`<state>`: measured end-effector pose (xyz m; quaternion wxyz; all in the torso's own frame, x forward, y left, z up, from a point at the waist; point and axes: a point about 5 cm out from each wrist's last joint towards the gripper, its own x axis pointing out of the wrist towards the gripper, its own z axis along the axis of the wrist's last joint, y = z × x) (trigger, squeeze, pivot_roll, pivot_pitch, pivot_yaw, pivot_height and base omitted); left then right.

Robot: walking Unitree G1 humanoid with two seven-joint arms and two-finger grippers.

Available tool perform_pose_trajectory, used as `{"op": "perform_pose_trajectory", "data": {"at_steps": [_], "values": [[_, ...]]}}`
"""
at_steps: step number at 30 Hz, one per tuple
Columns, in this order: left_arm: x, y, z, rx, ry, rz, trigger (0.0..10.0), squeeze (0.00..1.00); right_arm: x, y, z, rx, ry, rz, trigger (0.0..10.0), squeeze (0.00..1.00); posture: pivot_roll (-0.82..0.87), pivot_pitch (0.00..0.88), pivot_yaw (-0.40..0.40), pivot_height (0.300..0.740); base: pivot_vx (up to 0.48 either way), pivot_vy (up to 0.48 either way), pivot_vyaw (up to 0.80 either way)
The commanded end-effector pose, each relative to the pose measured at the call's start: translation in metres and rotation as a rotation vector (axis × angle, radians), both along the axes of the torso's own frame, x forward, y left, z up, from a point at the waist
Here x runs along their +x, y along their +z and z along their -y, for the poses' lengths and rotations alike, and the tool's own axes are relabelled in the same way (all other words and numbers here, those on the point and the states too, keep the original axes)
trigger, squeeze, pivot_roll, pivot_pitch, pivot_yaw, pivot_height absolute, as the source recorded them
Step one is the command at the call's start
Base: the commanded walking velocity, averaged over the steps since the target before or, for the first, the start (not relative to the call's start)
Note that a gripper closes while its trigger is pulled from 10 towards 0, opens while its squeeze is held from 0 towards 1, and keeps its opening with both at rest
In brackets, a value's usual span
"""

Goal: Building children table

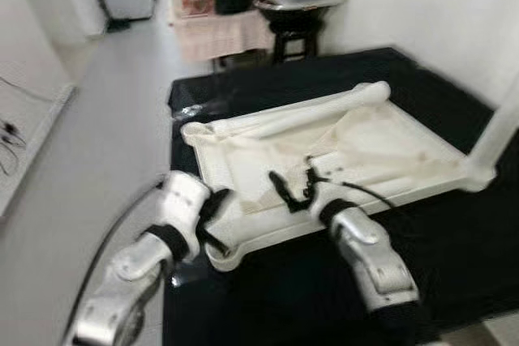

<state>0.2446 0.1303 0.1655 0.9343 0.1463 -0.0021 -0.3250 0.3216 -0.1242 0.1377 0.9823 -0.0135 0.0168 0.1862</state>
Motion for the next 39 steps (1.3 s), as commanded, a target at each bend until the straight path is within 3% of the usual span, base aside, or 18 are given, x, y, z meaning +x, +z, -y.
{"op": "perform_pose_trajectory", "data": {"at_steps": [1,2,3,4,5,6,8,9,15,21,28,30,33,35,36,37,38,39], "values": [[-0.003,-0.001,-0.007,0.107,-0.009,0.005,10.0,0.0,-0.002,-0.005,-0.005,0.014,0.018,-0.029,10.0,0.0,-0.01,0.0,0.033,0.74,0.0,0.0,0.0],[-0.003,-0.001,-0.007,0.107,-0.009,0.005,10.0,0.0,-0.002,-0.005,-0.005,0.014,0.018,-0.029,10.0,0.0,-0.01,0.0,0.033,0.74,0.0,0.0,0.0],[-0.006,0.001,-0.012,0.192,-0.037,0.029,10.0,0.12,-0.002,-0.006,-0.005,0.015,0.025,-0.034,10.0,0.0,-0.01,0.0,0.033,0.74,0.0,0.0,0.0],[-0.006,0.001,-0.012,0.192,-0.037,0.029,10.0,0.12,-0.002,-0.006,-0.005,0.015,0.025,-0.034,10.0,0.0,-0.01,0.0,0.033,0.74,0.0,0.0,0.0],[-0.009,0.004,-0.018,0.309,-0.078,0.048,10.0,1.0,-0.001,-0.006,-0.006,0.015,0.031,-0.04,10.0,0.0,-0.01,0.0,0.033,0.74,0.0,0.0,0.0],[-0.009,0.004,-0.018,0.309,-0.078,0.048,10.0,1.0,-0.001,-0.006,-0.006,0.015,0.031,-0.04,10.0,0.0,-0.01,0.0,0.033,0.74,0.0,0.0,0.0],[-0.015,0.015,-0.035,0.559,-0.138,0.091,10.0,1.0,-0.001,-0.008,-0.007,0.017,0.043,-0.051,10.0,0.0,0.0,0.0,0.032,0.74,0.0,0.0,0.0],[-0.017,0.022,-0.04,0.646,-0.154,0.116,10.0,1.0,-0.001,-0.008,-0.007,0.018,0.047,-0.055,10.0,0.0,0.0,0.0,0.032,0.74,0.0,0.0,0.0],[-0.019,0.03,-0.044,0.72,-0.171,0.145,10.0,1.0,-0.001,-0.009,-0.007,0.02,0.052,-0.061,10.0,0.0,0.0,0.0,0.029,0.74,0.0,0.0,0.0],[-0.015,0.039,-0.061,0.931,-0.182,0.196,10.0,1.0,0.0,-0.011,-0.008,0.016,0.063,-0.078,10.0,0.0,0.0,0.0,0.027,0.74,0.0,0.0,0.0],[-0.015,0.037,-0.07,1.004,-0.202,0.161,10.0,1.0,0.0,-0.011,-0.009,0.016,0.065,-0.083,10.0,0.0,0.0,0.0,0.027,0.74,0.0,0.0,0.0],[-0.014,0.035,-0.077,1.051,-0.205,0.155,10.0,1.0,0.0,-0.011,-0.009,0.017,0.066,-0.085,10.0,0.0,-0.01,0.0,0.029,0.74,0.0,0.0,0.0],[0.001,0.025,-0.093,1.166,-0.191,0.227,10.0,0.98,0.0,-0.012,-0.009,0.02,0.065,-0.091,10.0,0.0,-0.02,0.0,0.032,0.74,0.0,0.0,0.0],[0.001,0.025,-0.093,1.166,-0.191,0.227,10.0,0.98,0.0,-0.012,-0.009,0.02,0.065,-0.091,10.0,0.0,-0.02,0.0,0.032,0.74,0.0,0.0,0.0],[0.008,0.026,-0.093,1.172,-0.178,0.287,10.0,0.55,0.0,-0.012,-0.009,0.02,0.065,-0.092,10.0,0.0,-0.02,0.0,0.032,0.74,0.0,0.0,0.0],[0.008,0.026,-0.093,1.172,-0.178,0.287,10.0,0.55,0.0,-0.012,-0.009,0.02,0.065,-0.092,10.0,0.0,-0.02,0.0,0.032,0.74,0.0,0.0,0.0],[0.014,0.028,-0.09,1.165,-0.165,0.349,10.0,0.0,0.0,-0.012,-0.009,0.02,0.065,-0.093,10.0,0.0,-0.02,0.0,0.032,0.74,0.0,0.0,0.0],[0.02,0.028,-0.087,1.157,-0.164,0.402,10.0,0.0,0.0,-0.012,-0.009,0.02,0.065,-0.093,10.0,0.0,-0.02,0.0,0.032,0.74,0.0,0.0,0.0]]}}
